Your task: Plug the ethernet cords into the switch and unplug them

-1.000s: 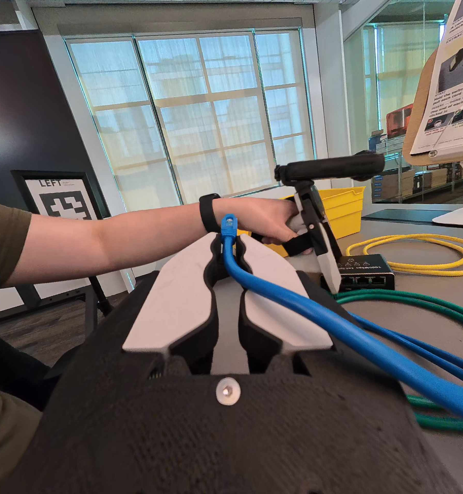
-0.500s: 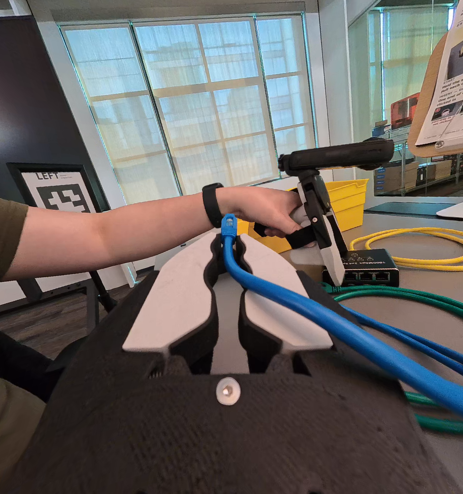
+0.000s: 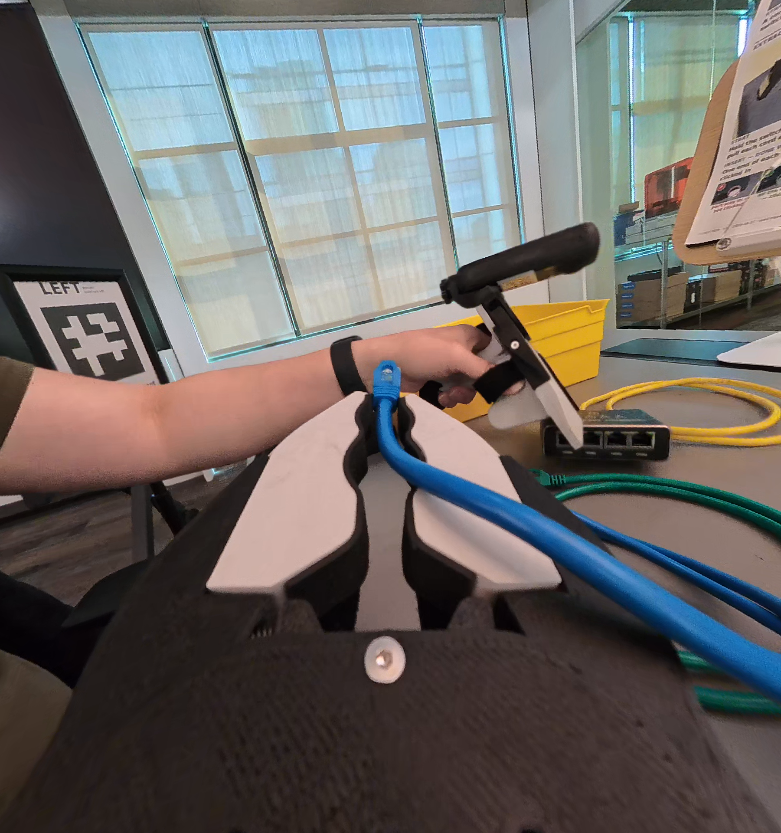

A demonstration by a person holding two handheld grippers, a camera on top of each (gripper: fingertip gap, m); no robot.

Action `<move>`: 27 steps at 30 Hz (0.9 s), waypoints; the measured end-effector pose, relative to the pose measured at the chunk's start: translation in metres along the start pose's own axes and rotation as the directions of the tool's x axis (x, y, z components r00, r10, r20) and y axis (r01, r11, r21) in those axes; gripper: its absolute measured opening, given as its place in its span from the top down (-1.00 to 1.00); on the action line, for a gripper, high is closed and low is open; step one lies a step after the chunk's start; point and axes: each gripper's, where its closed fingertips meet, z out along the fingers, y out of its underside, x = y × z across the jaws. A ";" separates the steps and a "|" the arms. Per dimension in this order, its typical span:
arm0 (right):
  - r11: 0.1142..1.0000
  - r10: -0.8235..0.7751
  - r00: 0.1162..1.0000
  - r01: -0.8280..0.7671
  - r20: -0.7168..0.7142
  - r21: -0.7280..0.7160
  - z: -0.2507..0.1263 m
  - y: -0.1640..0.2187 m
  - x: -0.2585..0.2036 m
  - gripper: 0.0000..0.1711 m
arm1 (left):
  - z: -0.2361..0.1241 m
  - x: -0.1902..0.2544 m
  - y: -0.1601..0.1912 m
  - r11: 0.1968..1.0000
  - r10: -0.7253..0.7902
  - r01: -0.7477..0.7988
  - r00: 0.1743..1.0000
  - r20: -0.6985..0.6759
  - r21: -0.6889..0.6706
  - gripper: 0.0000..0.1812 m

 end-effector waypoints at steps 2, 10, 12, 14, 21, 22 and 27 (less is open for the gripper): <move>1.000 -0.005 1.000 0.005 0.000 -0.009 0.001 0.002 0.000 0.87 | -0.004 0.007 -0.002 0.998 -0.038 0.041 0.997 -0.072 0.052 0.18; 0.999 -0.009 1.000 0.008 -0.019 -0.035 0.002 0.006 0.003 0.87 | -0.008 0.023 0.020 0.998 0.047 -0.044 0.996 -0.078 0.046 0.19; 0.999 -0.014 1.000 0.013 -0.023 -0.038 0.002 0.007 0.002 0.87 | -0.013 0.036 0.026 0.996 0.067 -0.060 0.990 -0.125 0.061 0.19; 0.999 -0.022 0.999 0.021 -0.028 -0.035 0.001 0.006 0.002 0.87 | -0.019 0.052 0.036 0.991 0.124 -0.113 0.974 -0.190 0.071 0.19; 1.000 -0.016 0.999 0.016 -0.040 0.001 -0.002 -0.001 0.005 0.88 | -0.015 0.063 0.059 0.948 0.303 -0.288 0.947 -0.108 0.134 0.18; 1.000 -0.015 0.999 0.015 -0.041 0.004 -0.002 -0.001 0.005 0.88 | -0.014 0.063 0.059 0.944 0.309 -0.293 0.946 -0.098 0.154 0.17; 1.000 -0.020 0.999 0.021 -0.047 0.003 -0.003 -0.001 0.006 0.88 | -0.002 0.061 0.061 0.941 0.287 -0.269 0.956 -0.061 0.207 0.05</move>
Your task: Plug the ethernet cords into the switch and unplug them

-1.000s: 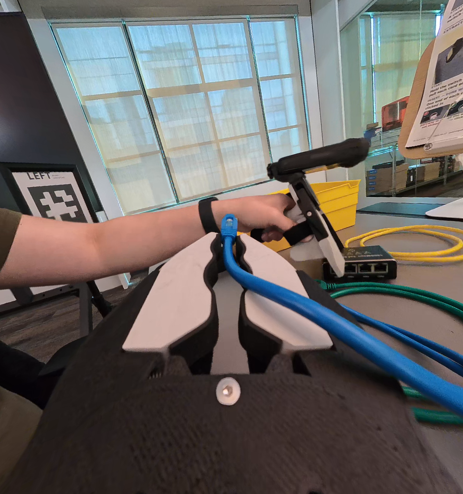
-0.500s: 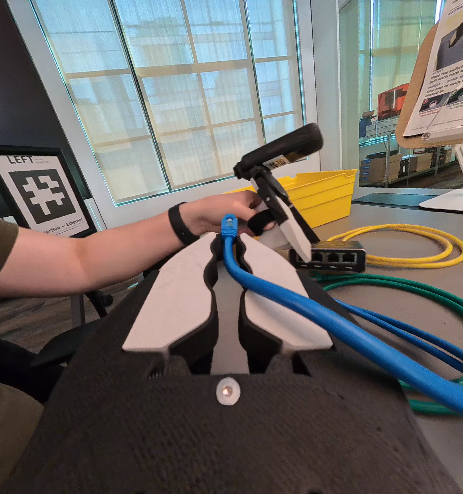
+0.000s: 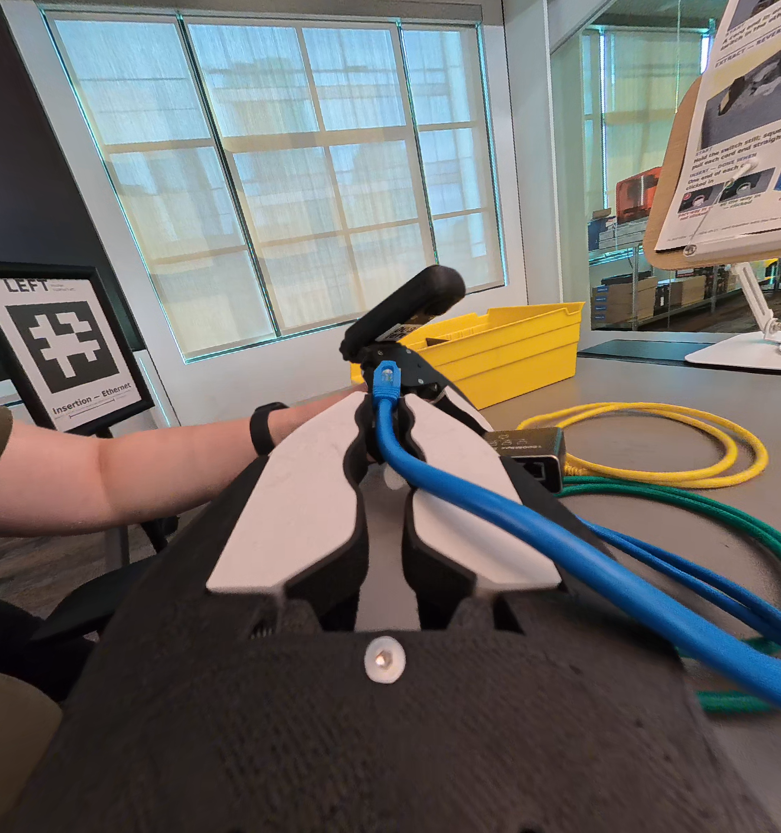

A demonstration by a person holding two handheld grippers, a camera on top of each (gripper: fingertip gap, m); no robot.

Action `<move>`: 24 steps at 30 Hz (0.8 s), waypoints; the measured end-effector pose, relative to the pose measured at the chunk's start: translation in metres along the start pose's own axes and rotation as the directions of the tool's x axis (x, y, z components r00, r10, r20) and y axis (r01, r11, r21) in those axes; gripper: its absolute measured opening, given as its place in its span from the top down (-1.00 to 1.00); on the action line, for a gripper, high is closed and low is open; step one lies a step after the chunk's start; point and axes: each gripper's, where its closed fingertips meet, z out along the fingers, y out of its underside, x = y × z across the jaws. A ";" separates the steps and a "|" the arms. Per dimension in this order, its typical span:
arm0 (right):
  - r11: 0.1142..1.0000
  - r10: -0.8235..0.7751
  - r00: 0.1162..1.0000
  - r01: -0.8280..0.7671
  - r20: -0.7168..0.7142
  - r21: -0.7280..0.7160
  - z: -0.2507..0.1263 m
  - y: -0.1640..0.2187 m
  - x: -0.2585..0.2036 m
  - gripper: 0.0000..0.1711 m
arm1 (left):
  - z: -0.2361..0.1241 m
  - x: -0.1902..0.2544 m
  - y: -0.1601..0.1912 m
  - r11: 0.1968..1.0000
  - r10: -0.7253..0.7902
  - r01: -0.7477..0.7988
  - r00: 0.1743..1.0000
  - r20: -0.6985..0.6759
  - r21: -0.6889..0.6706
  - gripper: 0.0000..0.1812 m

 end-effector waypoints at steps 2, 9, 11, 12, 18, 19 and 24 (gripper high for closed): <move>1.000 -0.002 1.000 0.002 -0.001 -0.006 0.000 0.001 0.000 0.88 | 0.001 -0.001 -0.003 0.998 -0.050 0.050 0.999 0.001 0.039 0.06; 1.000 -0.006 1.000 0.006 -0.001 -0.009 0.000 0.001 0.000 0.88 | 0.002 -0.007 -0.006 0.991 -0.096 0.085 0.990 0.103 0.107 -0.02; 1.000 -0.005 1.000 0.005 0.000 -0.009 0.000 0.001 0.000 0.88 | 0.004 -0.008 -0.005 0.992 -0.085 0.071 0.986 0.145 0.104 -0.07; 1.000 -0.005 1.000 0.005 0.000 -0.009 0.000 0.001 -0.001 0.87 | 0.005 -0.008 -0.004 0.993 -0.080 0.064 0.984 0.162 0.102 -0.07; 1.000 -0.015 1.000 0.015 -0.001 -0.012 0.000 0.001 -0.002 0.87 | 0.004 -0.010 -0.007 0.994 -0.044 0.019 0.970 0.238 0.105 0.02; 1.000 -0.016 1.000 0.016 -0.002 -0.010 0.000 0.001 -0.002 0.88 | 0.004 -0.010 -0.007 0.994 -0.043 0.019 0.971 0.237 0.104 0.02; 1.000 -0.002 0.999 0.001 -0.032 -0.005 -0.003 0.000 0.004 0.87 | -0.003 -0.004 -0.012 0.975 -0.149 0.129 0.984 0.101 0.183 0.02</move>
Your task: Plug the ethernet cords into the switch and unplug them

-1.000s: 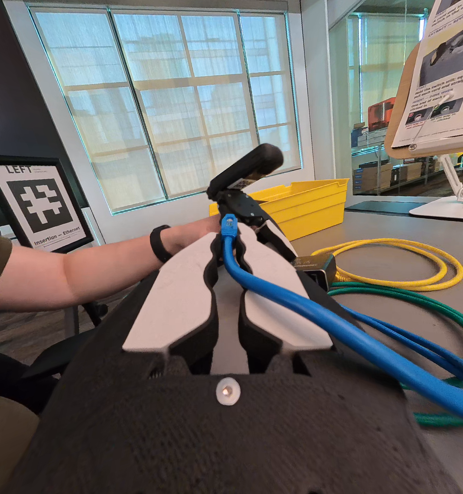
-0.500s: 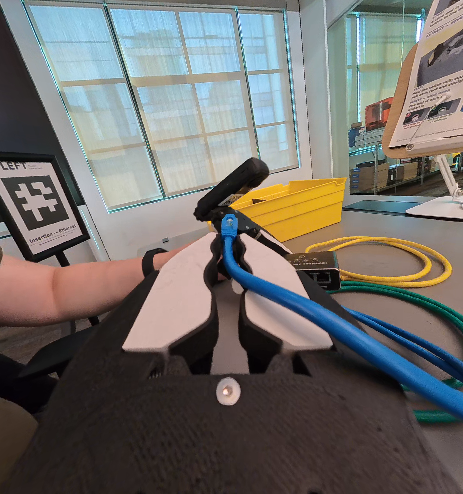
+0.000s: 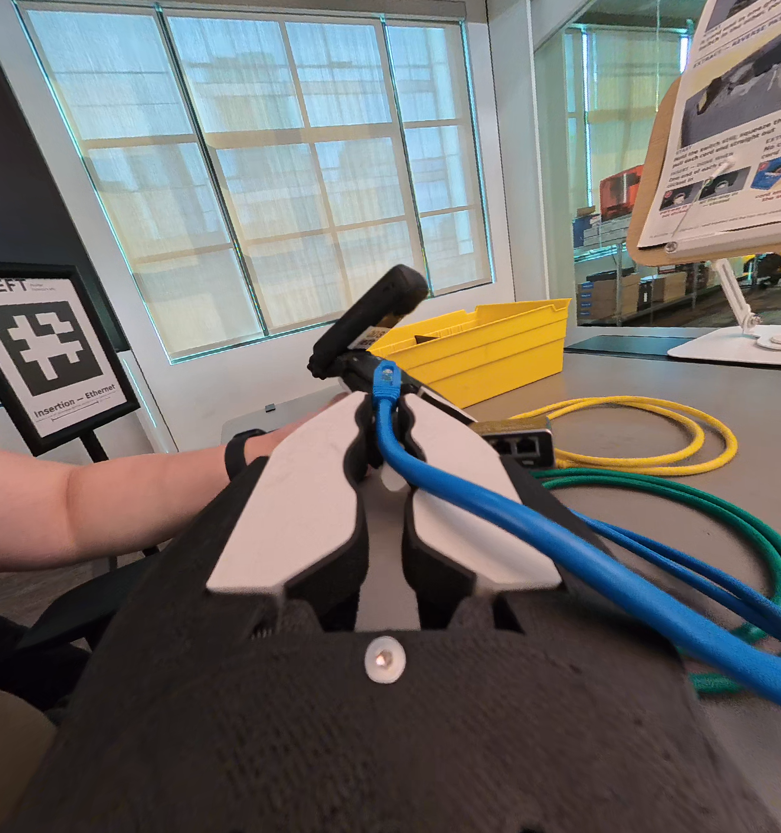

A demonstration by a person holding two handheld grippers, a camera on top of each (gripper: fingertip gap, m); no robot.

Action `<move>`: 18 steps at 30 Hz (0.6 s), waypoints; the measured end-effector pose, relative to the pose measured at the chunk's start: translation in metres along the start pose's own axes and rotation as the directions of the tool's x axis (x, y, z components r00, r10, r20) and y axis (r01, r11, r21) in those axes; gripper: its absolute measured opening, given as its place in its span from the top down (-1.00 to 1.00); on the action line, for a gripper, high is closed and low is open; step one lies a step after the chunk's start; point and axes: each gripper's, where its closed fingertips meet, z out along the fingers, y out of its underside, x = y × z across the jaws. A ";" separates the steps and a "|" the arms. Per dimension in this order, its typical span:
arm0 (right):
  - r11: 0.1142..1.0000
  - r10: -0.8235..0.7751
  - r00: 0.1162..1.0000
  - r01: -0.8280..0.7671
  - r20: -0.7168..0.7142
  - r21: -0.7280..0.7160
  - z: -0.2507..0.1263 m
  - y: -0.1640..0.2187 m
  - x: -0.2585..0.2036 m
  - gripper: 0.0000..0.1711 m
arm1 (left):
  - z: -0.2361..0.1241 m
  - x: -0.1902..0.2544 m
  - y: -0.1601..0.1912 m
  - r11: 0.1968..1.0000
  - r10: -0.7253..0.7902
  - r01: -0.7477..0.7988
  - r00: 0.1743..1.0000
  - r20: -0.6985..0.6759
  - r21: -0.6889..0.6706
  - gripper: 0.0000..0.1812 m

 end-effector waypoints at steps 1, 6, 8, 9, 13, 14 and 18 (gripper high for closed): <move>1.000 0.005 1.000 -0.005 -0.005 0.001 0.000 0.000 0.001 0.87 | -0.003 0.001 -0.003 0.999 -0.025 0.026 0.999 -0.027 0.024 0.02; 0.999 -0.051 0.997 0.051 -0.053 0.007 -0.001 -0.003 0.006 0.88 | -0.022 0.014 -0.020 0.983 -0.088 0.116 0.979 -0.184 0.145 0.02; 0.995 -0.100 0.989 0.100 -0.109 -0.008 0.001 -0.004 0.012 0.88 | -0.027 0.019 -0.023 0.974 -0.093 0.133 0.973 -0.212 0.181 0.02; 0.992 -0.127 0.982 0.125 -0.137 -0.023 0.003 -0.004 0.016 0.88 | -0.029 0.021 -0.024 0.972 -0.088 0.131 0.973 -0.214 0.193 0.02; 0.953 -0.284 0.940 0.255 -0.190 -0.165 0.020 0.006 0.023 0.87 | -0.032 0.028 -0.026 0.969 -0.072 0.124 0.969 -0.235 0.215 0.02; 0.934 -0.330 0.924 0.291 -0.191 -0.207 0.025 0.009 0.024 0.87 | -0.032 0.029 -0.026 0.968 -0.072 0.125 0.968 -0.240 0.216 0.02; 0.862 -0.465 0.865 0.395 -0.187 -0.317 0.039 0.018 0.028 0.88 | -0.033 0.031 -0.024 0.969 -0.064 0.121 0.965 -0.255 0.216 0.02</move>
